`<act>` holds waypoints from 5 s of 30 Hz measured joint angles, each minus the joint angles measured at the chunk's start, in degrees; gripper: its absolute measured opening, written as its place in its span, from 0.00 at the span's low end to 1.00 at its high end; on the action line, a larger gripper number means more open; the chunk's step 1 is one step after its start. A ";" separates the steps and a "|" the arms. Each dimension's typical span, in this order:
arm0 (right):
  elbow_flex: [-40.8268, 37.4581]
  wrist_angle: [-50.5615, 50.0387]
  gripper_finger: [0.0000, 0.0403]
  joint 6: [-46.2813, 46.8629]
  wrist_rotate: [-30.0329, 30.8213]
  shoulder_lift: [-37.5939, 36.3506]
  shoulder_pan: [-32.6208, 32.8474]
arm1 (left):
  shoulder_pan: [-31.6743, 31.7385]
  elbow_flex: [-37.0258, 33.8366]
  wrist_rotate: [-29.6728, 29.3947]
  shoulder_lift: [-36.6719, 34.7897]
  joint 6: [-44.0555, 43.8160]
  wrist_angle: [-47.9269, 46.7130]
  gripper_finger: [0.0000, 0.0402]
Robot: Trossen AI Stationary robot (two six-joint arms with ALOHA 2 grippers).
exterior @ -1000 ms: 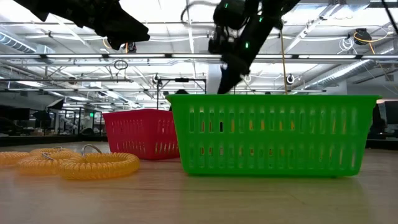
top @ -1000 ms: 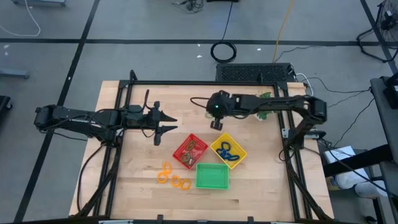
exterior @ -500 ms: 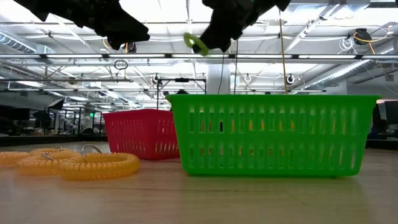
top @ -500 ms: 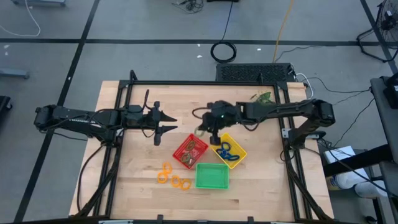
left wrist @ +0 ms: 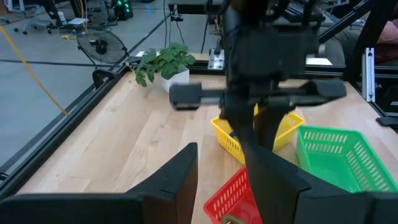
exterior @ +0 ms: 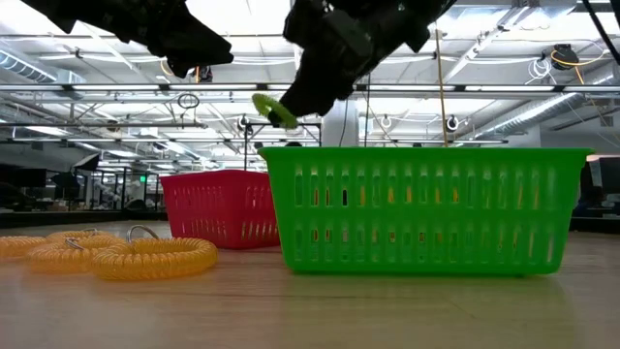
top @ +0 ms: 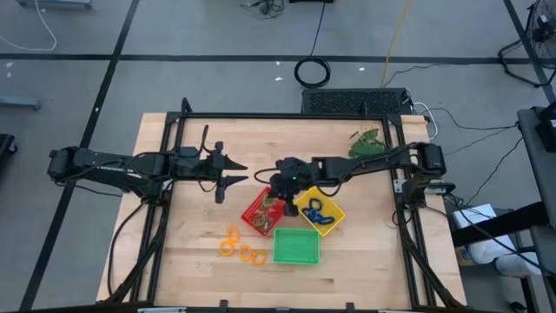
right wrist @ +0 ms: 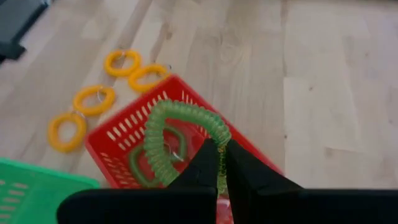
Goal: Sort spring keychains
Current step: Put the green spring keychain into the red bin, then put the yellow spring keychain into the green bin
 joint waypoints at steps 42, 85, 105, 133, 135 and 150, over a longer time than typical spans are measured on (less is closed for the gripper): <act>-0.13 -9.90 0.31 4.28 -0.20 -8.97 5.31 | -0.01 0.00 0.01 -0.01 -0.85 4.00 0.35; -53.33 31.43 0.25 13.60 12.26 -58.92 7.89 | -28.52 16.44 -4.26 35.09 -40.90 -43.57 0.35; -53.33 30.92 0.25 13.57 12.21 -58.92 7.89 | -28.24 16.63 -2.36 44.06 -43.58 -39.08 0.35; -53.33 30.18 0.25 13.57 12.21 -58.92 7.89 | -28.33 18.67 -2.76 34.78 -40.24 -49.45 0.02; -53.33 30.16 0.25 13.57 12.21 -58.92 7.89 | -28.69 20.59 -5.17 32.73 -40.10 -52.80 0.02; -53.31 35.18 0.25 15.35 12.09 -56.32 7.98 | -23.05 31.10 -3.92 27.01 10.03 -19.54 0.02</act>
